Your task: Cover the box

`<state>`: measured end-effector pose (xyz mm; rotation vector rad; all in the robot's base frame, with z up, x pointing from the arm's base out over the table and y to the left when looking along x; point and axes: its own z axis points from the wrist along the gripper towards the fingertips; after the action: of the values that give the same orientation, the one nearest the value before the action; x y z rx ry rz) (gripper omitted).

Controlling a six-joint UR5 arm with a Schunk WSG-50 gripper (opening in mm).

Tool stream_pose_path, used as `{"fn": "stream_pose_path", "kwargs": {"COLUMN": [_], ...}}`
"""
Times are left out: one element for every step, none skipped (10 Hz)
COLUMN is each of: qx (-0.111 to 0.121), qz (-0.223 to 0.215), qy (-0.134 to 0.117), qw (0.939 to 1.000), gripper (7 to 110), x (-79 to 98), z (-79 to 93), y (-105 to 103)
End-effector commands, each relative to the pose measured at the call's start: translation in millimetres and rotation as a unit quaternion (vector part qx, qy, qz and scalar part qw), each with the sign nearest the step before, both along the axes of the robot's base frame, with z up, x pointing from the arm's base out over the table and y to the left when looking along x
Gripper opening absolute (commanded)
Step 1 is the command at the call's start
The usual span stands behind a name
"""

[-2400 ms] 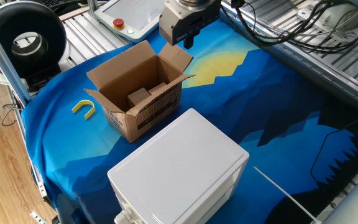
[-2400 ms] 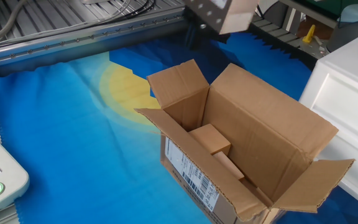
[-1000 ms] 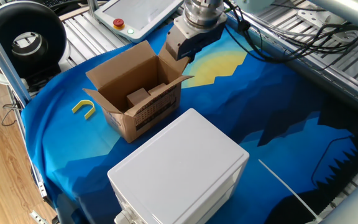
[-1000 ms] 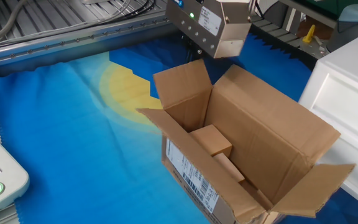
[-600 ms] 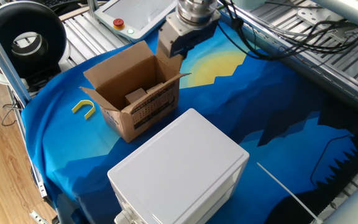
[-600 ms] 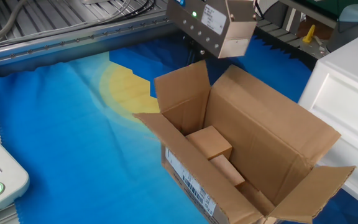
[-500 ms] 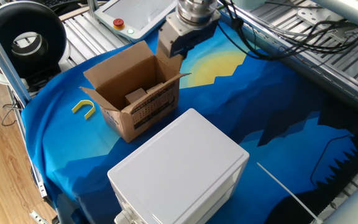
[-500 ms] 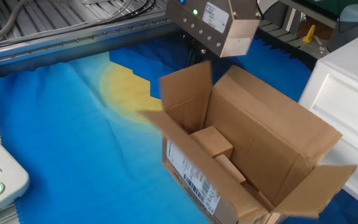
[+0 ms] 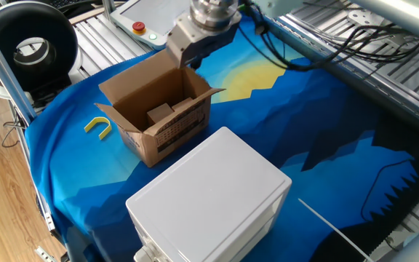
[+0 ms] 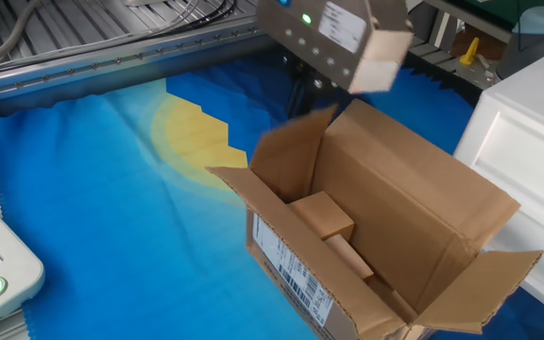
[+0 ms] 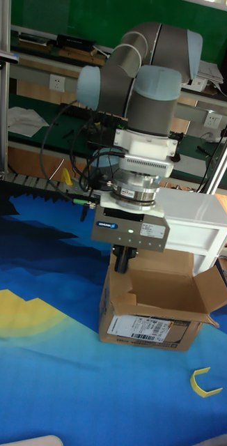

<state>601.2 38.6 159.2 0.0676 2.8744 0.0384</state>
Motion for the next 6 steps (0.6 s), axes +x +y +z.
{"fn": "stream_pose_path", "kwargs": {"qx": [0.004, 0.007, 0.011, 0.018, 0.03, 0.029], "qz": [0.006, 0.0, -0.004, -0.001, 0.002, 0.001], "qy": [0.023, 0.032, 0.034, 0.035, 0.035, 0.035], "qw": [0.9997, 0.9995, 0.9994, 0.9992, 0.9989, 0.9989], "gripper": [7, 7, 7, 7, 7, 7], "x": [-15.8, -22.5, -25.3, -28.6, -32.3, -34.7], "z": [-8.1, -14.1, -19.7, -26.5, -33.1, -36.5], "y": [17.4, 17.5, 14.0, 9.5, 7.4, 6.0]}}
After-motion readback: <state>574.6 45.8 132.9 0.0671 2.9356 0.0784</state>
